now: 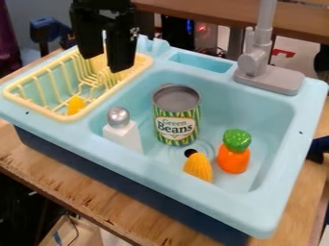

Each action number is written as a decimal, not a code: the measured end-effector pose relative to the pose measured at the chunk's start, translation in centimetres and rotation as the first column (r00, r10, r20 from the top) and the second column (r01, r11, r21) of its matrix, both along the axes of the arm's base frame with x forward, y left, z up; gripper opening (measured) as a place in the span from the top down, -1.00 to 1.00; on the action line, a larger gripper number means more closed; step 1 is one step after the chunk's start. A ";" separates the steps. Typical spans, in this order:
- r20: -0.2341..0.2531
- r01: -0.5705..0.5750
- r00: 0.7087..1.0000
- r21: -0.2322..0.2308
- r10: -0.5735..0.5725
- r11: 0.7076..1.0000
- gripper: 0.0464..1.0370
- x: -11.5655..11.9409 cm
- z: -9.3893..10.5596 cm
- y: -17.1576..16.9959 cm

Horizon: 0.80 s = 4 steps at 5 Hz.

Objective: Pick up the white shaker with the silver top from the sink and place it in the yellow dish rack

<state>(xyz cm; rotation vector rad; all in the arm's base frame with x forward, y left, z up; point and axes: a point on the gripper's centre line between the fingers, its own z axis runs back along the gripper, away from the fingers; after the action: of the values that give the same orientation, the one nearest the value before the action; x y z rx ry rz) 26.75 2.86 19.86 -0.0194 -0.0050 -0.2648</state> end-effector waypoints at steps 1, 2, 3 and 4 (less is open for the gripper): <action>-0.026 -0.002 1.000 -0.003 0.001 1.000 -0.93 -0.1 -0.7 0.0; -0.094 -0.022 0.995 -0.009 0.021 1.000 -0.93 -1.2 -2.5 -0.6; -0.141 -0.013 0.990 0.012 0.014 1.000 -0.93 -2.1 -3.8 -1.7; -0.158 -0.024 0.987 0.016 0.026 1.000 -0.93 -2.5 -4.6 -1.7</action>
<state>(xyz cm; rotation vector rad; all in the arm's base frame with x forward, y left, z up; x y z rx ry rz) 24.26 1.15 15.23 -0.0260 0.1547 -0.2373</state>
